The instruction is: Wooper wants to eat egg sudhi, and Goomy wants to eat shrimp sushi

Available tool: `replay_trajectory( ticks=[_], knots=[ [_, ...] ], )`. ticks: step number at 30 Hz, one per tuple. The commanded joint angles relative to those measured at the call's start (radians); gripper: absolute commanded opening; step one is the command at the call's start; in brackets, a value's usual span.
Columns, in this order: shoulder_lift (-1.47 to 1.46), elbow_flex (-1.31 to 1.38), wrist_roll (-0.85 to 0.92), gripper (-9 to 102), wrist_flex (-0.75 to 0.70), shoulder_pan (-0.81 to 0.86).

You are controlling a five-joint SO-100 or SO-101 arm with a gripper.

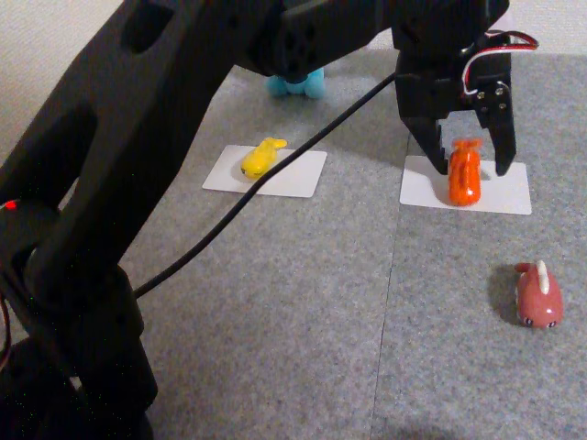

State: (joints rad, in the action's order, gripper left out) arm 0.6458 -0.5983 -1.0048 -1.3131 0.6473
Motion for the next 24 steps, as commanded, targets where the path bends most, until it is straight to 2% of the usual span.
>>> replay_trajectory(
  ticks=[1,5,10,13,19,24],
  knots=[
    [0.018,0.06,-0.008,26,0.023,-0.003],
    [0.021,0.06,-0.008,32,0.009,-0.006],
    [0.075,0.06,-0.058,33,-0.011,-0.008],
    [0.192,0.06,-0.091,33,-0.106,-0.035],
    [0.468,0.048,-0.132,32,-0.387,-0.164],
    [0.634,-0.044,-0.227,32,-0.39,-0.212]
  ],
)
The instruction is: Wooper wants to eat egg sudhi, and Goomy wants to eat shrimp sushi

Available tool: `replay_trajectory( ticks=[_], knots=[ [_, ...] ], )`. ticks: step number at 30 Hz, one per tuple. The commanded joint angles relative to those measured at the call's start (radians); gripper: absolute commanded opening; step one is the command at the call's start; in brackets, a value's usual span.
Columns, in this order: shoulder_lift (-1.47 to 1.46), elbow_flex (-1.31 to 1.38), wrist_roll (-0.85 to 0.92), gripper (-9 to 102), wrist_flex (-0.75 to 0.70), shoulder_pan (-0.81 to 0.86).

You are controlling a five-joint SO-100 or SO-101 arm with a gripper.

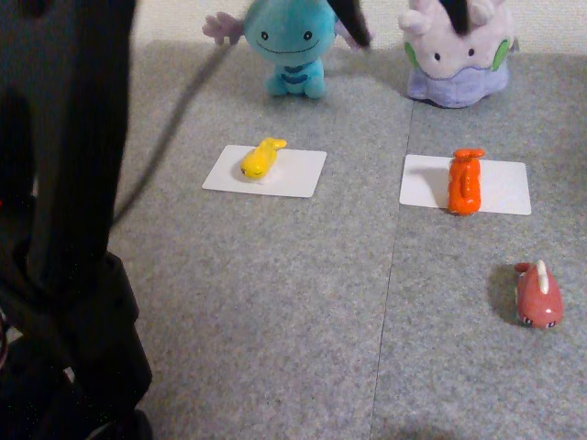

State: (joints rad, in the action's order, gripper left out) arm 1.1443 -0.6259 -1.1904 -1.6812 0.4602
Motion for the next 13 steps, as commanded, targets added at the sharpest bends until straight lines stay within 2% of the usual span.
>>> replay_trajectory(
  ticks=[1,5,13],
  knots=[
    [0.17,-0.063,-0.061,32,-0.021,-0.044],
    [0.38,-0.31,-0.15,32,-0.021,-0.163],
    [0.92,-0.865,-0.353,32,0.054,-0.572]
  ],
)
